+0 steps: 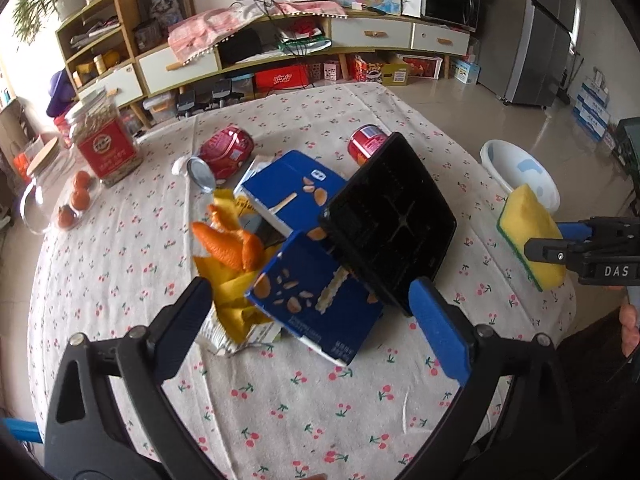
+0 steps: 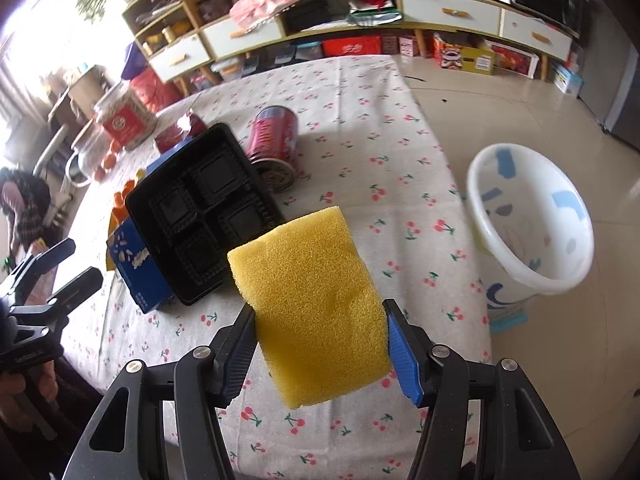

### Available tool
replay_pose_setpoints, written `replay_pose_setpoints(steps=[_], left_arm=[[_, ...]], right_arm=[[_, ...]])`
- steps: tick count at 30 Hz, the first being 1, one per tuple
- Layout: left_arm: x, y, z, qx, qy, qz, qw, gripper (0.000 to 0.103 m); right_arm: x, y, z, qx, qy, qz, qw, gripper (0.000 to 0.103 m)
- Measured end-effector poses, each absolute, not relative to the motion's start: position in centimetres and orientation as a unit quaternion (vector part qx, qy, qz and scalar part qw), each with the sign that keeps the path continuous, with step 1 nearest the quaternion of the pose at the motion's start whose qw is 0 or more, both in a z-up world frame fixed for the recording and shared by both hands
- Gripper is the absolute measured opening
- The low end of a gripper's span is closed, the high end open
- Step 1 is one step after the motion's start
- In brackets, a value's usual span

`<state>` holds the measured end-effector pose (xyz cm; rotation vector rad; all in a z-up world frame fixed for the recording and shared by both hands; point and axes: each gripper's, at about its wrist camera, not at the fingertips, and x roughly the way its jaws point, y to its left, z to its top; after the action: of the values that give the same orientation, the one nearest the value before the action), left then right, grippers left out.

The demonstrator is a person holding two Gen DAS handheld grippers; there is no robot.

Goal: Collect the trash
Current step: 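Grasp the yellow sponge with the right tool and lift it, then carry the sponge over the white bin with the right tool while the left tool grasps the black tray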

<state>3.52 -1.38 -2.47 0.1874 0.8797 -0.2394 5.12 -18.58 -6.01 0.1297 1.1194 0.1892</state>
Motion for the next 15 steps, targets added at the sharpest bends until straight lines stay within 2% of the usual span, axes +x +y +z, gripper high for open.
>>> replay_pose_setpoints(steps=[6,13,15], left_arm=[[5.9,-4.4,-4.0,0.193,0.415,-0.114,0.882,0.098],[7.6,-6.0,-5.4,0.255,0.419,-0.111,0.864,0.098],[7.8,-6.5,-5.8,0.269,0.419,-0.11,0.86,0.094]], right_arm=[[3.3,-21.0,-5.6,0.088,0.522,0.07,0.846,0.062],[2.4,-22.9,-5.8,0.107,0.521,0.06,0.845,0.062],[2.2,-23.3,-5.8,0.11,0.519,0.059,0.846,0.062]])
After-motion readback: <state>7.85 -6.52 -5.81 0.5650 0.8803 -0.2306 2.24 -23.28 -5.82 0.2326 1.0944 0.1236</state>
